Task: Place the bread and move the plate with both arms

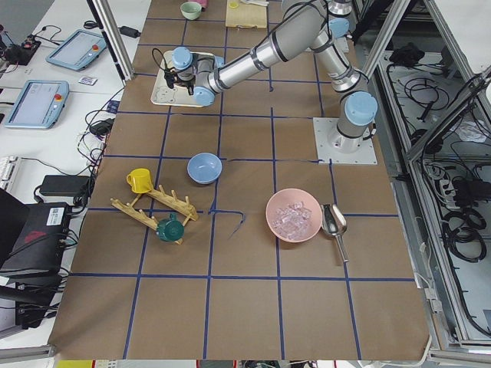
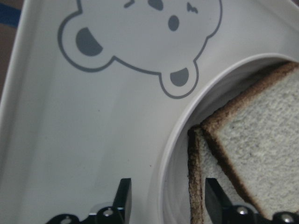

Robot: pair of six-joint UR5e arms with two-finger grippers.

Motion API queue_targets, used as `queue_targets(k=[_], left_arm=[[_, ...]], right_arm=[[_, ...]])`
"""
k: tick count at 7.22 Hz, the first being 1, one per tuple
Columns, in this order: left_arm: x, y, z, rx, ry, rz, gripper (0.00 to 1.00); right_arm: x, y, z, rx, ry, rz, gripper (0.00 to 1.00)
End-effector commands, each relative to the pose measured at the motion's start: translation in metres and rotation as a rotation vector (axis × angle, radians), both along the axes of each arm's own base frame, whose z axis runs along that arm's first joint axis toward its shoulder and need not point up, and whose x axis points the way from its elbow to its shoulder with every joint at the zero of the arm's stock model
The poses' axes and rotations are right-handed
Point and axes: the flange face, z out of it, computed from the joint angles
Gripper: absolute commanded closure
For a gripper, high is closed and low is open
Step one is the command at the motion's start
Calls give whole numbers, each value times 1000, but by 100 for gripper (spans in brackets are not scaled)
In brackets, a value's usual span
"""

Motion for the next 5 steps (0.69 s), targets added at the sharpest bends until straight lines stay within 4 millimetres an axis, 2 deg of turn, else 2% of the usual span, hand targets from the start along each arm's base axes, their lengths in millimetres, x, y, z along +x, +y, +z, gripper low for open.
queue_targets(k=[1,3,5], left_arm=[[5,22,57,26,-120,2,0],[7,67,141,89,-158,-9,0],[8,127,218,86,-200,-46,0]], right_arm=[[0,0,0,0,0,0,0],[0,0,0,0,0,0,0],[0,0,0,0,0,0,0]])
